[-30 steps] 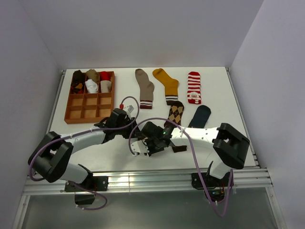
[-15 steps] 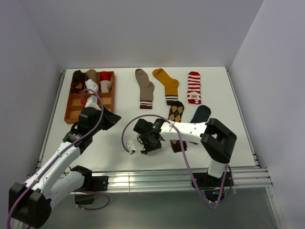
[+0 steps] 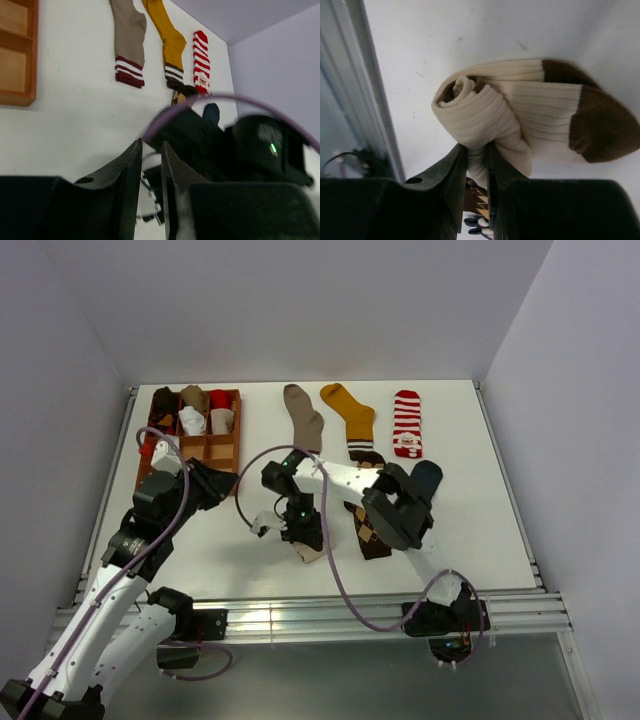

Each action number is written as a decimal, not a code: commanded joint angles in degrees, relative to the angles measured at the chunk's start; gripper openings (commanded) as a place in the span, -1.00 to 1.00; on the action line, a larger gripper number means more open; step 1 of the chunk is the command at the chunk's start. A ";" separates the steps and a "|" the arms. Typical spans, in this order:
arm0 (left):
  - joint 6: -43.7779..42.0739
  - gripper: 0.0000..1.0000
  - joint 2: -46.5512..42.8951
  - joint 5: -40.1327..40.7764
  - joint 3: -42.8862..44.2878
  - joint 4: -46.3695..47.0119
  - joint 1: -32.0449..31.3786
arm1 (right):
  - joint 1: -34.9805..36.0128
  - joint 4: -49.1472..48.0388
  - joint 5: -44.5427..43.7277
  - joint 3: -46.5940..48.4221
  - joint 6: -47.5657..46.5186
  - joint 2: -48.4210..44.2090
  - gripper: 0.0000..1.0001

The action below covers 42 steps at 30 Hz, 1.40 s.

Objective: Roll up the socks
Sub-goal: Roll the sock at the center of the board.

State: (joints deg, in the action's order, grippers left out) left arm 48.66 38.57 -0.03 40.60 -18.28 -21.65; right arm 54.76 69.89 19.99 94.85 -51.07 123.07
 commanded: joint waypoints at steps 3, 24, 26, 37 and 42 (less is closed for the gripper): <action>-5.68 -0.49 0.89 -12.94 -3.07 6.23 0.12 | -4.83 8.48 10.50 12.52 -2.81 14.74 -0.61; -11.66 -0.21 30.86 5.30 -6.76 22.06 -32.84 | -10.55 11.59 14.11 15.46 1.24 20.64 -0.42; -11.75 -0.14 32.27 7.23 -7.55 23.55 -33.72 | -10.64 11.59 13.94 15.37 1.41 20.72 -0.42; -13.95 -0.04 36.93 9.80 -10.53 27.86 -34.60 | -10.47 11.50 13.50 15.63 1.41 20.99 -0.41; -14.04 -0.04 37.63 6.72 -13.00 32.34 -34.60 | -10.38 11.32 13.32 15.54 1.67 20.99 -0.41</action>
State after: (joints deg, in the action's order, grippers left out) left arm 36.01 75.26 7.97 29.23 9.21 -55.99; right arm 43.16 87.22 40.75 112.14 -47.29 139.83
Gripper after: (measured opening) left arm 0.480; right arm 0.296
